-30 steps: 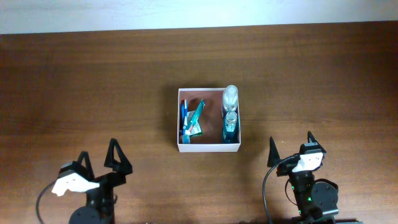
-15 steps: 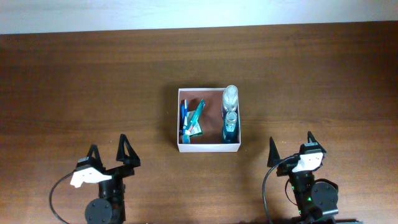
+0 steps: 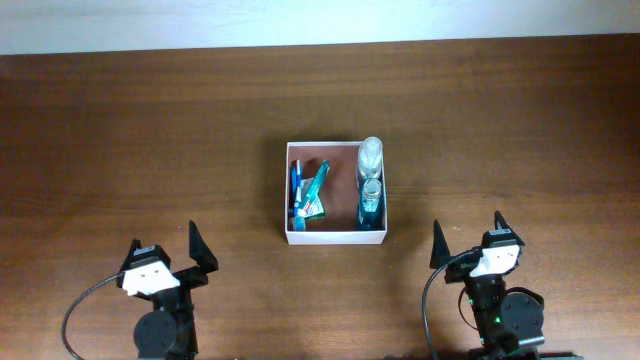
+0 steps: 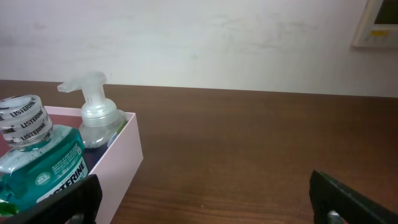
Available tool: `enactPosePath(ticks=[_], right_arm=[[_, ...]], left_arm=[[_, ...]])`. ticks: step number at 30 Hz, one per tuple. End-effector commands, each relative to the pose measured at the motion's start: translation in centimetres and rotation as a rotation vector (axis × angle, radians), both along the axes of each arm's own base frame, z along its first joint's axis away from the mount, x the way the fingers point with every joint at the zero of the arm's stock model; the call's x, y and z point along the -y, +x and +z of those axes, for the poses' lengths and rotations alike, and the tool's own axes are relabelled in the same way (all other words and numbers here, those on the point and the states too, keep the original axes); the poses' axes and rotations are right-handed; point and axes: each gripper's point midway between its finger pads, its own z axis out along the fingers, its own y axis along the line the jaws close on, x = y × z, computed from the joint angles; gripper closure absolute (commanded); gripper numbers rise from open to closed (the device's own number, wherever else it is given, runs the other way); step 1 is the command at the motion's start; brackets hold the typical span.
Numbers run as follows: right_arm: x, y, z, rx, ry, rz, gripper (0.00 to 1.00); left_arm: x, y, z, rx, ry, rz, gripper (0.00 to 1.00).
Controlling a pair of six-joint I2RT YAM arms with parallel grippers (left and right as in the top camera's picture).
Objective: Pack container
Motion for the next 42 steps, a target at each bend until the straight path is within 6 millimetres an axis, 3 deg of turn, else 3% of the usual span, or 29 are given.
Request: enactPosePath(ticks=[1, 7, 14, 18, 42], right_arm=[[0.2, 0.0, -0.3, -0.001, -0.006, -0.007, 0.02], [0.2, 0.0, -0.3, -0.001, -0.006, -0.007, 0.01], [0.2, 0.0, -0.3, -0.001, -0.006, -0.007, 0.02], [0.2, 0.0, -0.3, -0.001, -0.006, -0.007, 0.02], [0.2, 0.0, -0.3, -0.001, -0.006, -0.007, 0.02]], left_arm=[[0.4, 0.1, -0.2, -0.023, 0.089, -0.029, 0.01], [2.4, 0.3, -0.5, -0.039, 0.146, -0.154, 0.01], [2.8, 0.4, -0.5, -0.042, 0.175, -0.172, 0.01], [4.3, 0.4, -0.5, -0.036, 0.176, -0.233, 0.01], [4.2, 0.4, -0.5, -0.036, 0.176, -0.230, 0.01]])
